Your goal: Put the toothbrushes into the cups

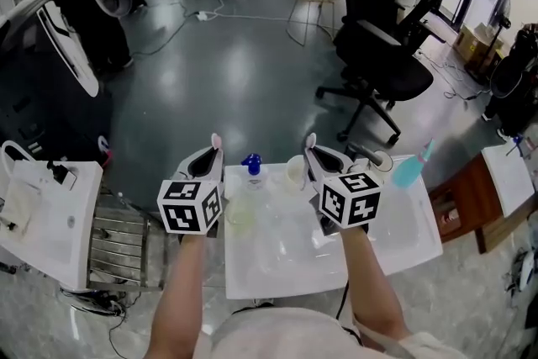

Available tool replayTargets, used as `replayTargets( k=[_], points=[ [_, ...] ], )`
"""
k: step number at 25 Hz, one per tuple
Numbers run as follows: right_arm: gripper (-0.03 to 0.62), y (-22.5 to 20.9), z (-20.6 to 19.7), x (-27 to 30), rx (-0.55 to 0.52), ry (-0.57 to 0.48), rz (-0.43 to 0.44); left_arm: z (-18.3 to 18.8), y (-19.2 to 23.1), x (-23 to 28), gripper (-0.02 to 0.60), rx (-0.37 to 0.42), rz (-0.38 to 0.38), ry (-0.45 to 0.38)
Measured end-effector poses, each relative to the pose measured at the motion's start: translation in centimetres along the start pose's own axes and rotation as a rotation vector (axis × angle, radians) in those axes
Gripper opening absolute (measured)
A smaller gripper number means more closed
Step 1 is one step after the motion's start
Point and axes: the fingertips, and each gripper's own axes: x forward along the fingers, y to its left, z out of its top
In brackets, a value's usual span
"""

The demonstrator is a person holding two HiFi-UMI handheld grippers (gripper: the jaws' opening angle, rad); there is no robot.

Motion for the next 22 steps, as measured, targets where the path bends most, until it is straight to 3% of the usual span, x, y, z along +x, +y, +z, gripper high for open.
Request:
replayTargets(
  k=[13, 22],
  points=[
    [0.015, -1.2, 0.4, 0.9, -0.001, -0.025, 0.018, 0.2, 0.0, -0.2, 0.015, 0.006, 0.052, -0.005],
    [0.015, -2.2, 0.5, 1.6, -0.017, -0.005, 0.123, 0.1, -1.9, -1.0, 0.015, -0.003, 0.152, -0.002]
  ],
)
